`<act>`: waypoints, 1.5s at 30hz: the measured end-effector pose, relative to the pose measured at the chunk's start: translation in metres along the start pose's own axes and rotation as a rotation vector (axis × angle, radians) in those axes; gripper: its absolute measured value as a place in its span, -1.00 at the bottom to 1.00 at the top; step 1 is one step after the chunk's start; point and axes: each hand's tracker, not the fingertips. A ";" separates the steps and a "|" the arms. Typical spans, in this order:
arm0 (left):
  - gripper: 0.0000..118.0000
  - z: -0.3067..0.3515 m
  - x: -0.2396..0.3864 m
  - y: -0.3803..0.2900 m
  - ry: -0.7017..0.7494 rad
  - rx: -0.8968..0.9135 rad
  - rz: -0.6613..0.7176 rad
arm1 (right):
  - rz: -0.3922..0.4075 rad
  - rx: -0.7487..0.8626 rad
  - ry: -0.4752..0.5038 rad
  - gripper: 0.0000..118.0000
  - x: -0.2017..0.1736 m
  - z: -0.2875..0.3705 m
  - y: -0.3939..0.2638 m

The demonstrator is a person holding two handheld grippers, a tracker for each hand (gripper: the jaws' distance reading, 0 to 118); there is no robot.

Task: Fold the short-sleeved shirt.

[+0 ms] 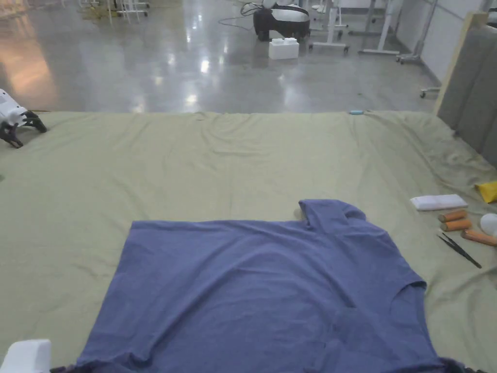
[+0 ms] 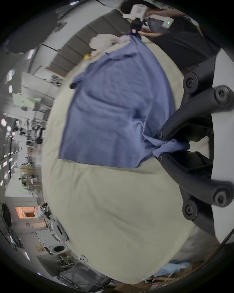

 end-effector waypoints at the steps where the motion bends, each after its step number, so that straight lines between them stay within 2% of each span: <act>1: -0.91 -0.003 0.002 0.015 0.011 0.023 -0.004 | -0.003 0.006 0.001 -0.98 -0.001 -0.006 0.012; 4: -0.91 -0.039 -0.013 0.063 0.019 0.035 -0.016 | 0.032 0.032 -0.037 -0.98 -0.011 -0.042 0.055; 11: -0.91 -0.130 -0.021 0.150 0.036 -0.001 0.032 | 0.016 -0.025 -0.094 -0.98 -0.028 -0.148 0.129; 14: -0.71 -0.161 -0.019 0.168 0.058 -0.016 0.055 | 0.029 -0.069 -0.125 -0.97 -0.032 -0.181 0.141; 15: -0.71 -0.167 -0.020 0.168 0.077 -0.013 0.055 | 0.037 -0.077 -0.135 -0.97 -0.033 -0.189 0.141; 16: -0.42 -0.172 -0.018 0.168 0.121 -0.012 0.050 | 0.043 -0.090 -0.151 -0.92 -0.034 -0.194 0.140; 17: 0.13 -0.170 -0.017 0.168 0.148 0.002 0.044 | 0.050 -0.107 -0.169 -0.54 -0.035 -0.195 0.139; 18: 0.41 -0.161 -0.016 0.167 0.155 0.050 0.042 | 0.058 -0.097 -0.171 -0.02 -0.032 -0.190 0.138; 19: 0.50 -0.147 -0.014 0.165 0.136 0.120 0.041 | 0.058 -0.071 -0.152 0.30 -0.032 -0.181 0.137; 21: 0.49 -0.101 -0.007 0.152 0.093 0.277 -0.012 | 0.072 0.044 -0.078 0.28 -0.037 -0.148 0.135; 23: 0.49 -0.049 0.008 0.132 0.079 0.458 -0.067 | 0.123 0.135 -0.024 0.28 -0.048 -0.108 0.129; 26: 0.49 0.028 0.035 0.098 0.145 0.657 -0.114 | 0.192 0.291 0.013 0.28 -0.078 -0.039 0.111; 29: 0.42 0.091 0.065 0.057 0.154 0.810 -0.162 | 0.210 0.474 0.052 0.26 -0.109 0.028 0.079; 31: 0.27 0.121 0.085 0.033 0.175 0.838 -0.216 | 0.234 0.508 0.051 0.17 -0.117 0.053 0.061; 33: -0.07 0.148 0.106 0.010 0.186 0.878 -0.244 | 0.268 0.563 0.048 -0.14 -0.130 0.083 0.041; 35: -0.38 0.165 0.117 -0.004 0.196 0.902 -0.282 | 0.294 0.561 0.042 -0.59 -0.138 0.100 0.030; 37: -0.67 0.179 0.126 -0.014 0.203 0.892 -0.297 | 0.309 0.569 0.048 -0.82 -0.144 0.117 0.018; 38: -0.95 0.184 0.128 -0.018 0.194 0.890 -0.302 | 0.313 0.565 0.050 -0.92 -0.145 0.122 0.015; 42: -1.00 0.197 0.132 -0.028 0.103 0.853 -0.299 | 0.319 0.570 0.044 -1.00 -0.145 0.139 0.004; 45: -1.00 0.195 0.136 -0.034 0.150 0.843 -0.324 | 0.319 0.570 0.036 -1.00 -0.143 0.140 -0.001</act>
